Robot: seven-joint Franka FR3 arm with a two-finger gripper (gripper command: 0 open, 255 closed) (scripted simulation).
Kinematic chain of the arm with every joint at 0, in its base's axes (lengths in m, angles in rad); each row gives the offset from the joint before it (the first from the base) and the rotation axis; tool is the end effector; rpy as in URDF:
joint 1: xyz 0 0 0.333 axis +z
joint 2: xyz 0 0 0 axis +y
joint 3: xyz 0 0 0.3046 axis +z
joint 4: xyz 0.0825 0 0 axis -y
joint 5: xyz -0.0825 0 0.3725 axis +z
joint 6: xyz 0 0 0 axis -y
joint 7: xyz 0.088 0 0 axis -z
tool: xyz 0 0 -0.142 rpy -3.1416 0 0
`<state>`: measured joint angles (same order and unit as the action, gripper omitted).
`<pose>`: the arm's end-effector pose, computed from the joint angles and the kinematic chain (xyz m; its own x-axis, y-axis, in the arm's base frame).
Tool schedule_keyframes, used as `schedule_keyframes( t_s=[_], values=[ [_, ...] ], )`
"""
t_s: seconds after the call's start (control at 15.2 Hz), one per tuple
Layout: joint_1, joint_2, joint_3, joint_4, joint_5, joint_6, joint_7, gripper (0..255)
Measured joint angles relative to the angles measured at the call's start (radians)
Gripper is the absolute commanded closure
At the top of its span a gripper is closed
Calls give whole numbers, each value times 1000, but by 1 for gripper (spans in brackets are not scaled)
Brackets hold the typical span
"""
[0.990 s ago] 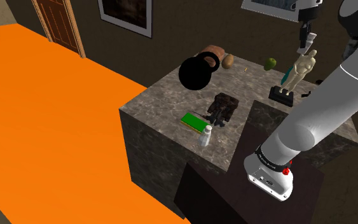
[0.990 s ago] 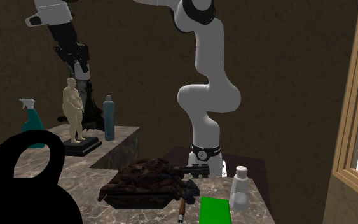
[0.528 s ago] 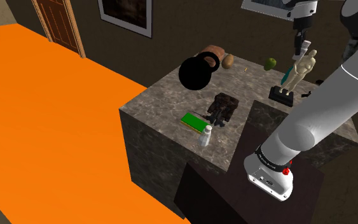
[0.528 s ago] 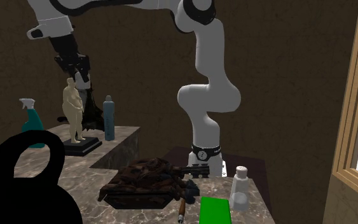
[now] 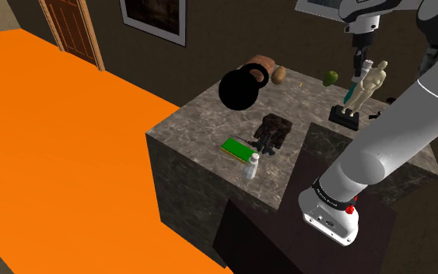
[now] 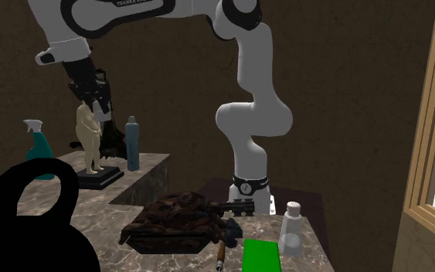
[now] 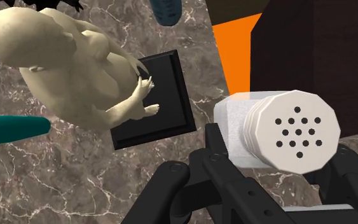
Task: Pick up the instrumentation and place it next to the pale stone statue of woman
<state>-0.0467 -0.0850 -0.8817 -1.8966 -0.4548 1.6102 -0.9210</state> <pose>0.2464 -0.4448 0.4719 0.9010 0.0585 -0.4300 0.0813 -0.9961 0.0348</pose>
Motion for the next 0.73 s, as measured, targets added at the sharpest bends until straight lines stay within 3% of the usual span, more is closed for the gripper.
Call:
schedule_keyframes(
  t_s=[0.73],
  values=[
    [-10,42,-21,-116,16,145,24,255]
  ],
)
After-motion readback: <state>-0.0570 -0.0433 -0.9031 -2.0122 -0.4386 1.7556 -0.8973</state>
